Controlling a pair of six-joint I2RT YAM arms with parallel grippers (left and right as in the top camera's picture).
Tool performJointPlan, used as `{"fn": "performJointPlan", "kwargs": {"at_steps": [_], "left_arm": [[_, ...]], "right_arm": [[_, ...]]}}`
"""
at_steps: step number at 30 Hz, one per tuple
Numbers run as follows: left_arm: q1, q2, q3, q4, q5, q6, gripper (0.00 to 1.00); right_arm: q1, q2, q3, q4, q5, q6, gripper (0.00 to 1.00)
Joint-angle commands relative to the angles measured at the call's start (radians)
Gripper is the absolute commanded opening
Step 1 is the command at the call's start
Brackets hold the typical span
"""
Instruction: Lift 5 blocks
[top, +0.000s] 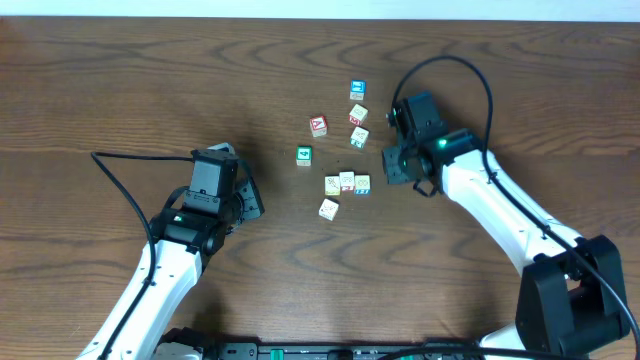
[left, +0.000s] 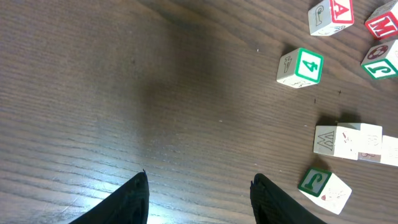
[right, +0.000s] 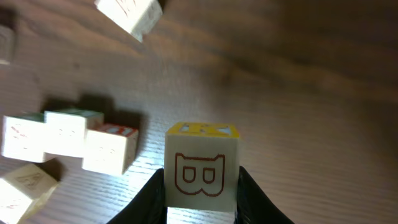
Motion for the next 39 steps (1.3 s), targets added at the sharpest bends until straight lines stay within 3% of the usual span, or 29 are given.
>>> {"fn": "performJointPlan", "kwargs": {"at_steps": [1,13,39], "left_arm": [[-0.003,-0.005,0.0,-0.003,-0.013,0.008,0.54],[-0.003,-0.005,0.0,-0.003,-0.013,0.008,0.54],[-0.003,-0.005,0.0,-0.003,-0.013,0.008,0.54]], "right_arm": [[0.004,-0.011,-0.068,0.04,-0.04,0.028,0.13],[0.021,-0.011,-0.128,0.135,-0.099,0.027,0.21],[0.049,0.019,-0.129,0.135,-0.082,0.167,0.17]]}}
